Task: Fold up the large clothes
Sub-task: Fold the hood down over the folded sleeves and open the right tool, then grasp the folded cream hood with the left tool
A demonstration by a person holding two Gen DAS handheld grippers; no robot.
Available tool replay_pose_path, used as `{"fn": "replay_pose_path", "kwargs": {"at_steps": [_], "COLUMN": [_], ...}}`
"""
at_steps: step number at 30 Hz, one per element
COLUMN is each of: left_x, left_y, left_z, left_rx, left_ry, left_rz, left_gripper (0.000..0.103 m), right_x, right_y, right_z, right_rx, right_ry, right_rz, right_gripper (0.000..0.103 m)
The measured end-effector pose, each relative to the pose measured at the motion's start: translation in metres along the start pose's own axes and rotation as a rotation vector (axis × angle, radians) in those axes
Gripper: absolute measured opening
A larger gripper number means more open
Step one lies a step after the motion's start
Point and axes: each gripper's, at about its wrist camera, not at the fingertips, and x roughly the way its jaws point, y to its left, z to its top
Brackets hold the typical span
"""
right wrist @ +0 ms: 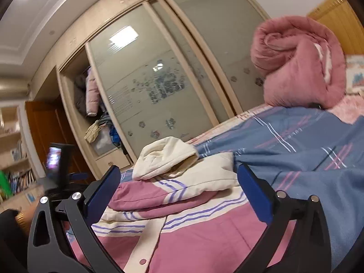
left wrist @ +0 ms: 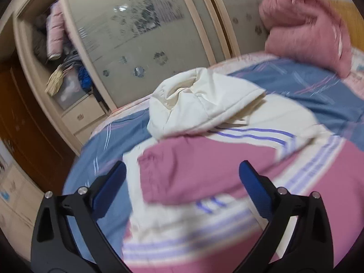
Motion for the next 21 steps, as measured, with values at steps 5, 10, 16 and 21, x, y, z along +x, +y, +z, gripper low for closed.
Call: {"fn": "replay_pose_path", "kwargs": {"at_steps": [5, 10, 16, 21], "left_x": [0.08, 0.15, 0.189, 0.155], "left_y": [-0.027, -0.06, -0.052, -0.051], "left_z": [0.022, 0.03, 0.054, 0.087], "left_rx": [0.158, 0.228, 0.129, 0.162], "left_ry": [0.082, 0.172, 0.233, 0.137], "left_rz": [0.074, 0.063, 0.17, 0.201], "left_gripper": [0.085, 0.076, 0.035, 0.022], "right_x": [0.001, 0.004, 0.012, 0.013], "right_y": [-0.011, -0.018, -0.022, -0.023], "right_z": [0.003, 0.004, 0.004, 0.004], "right_rx": [0.015, 0.028, 0.038, 0.032], "right_ry": [0.006, 0.018, 0.061, 0.063], "right_rz": [-0.012, -0.018, -0.014, -0.011], "right_gripper": [0.102, 0.102, 0.102, 0.102]}}
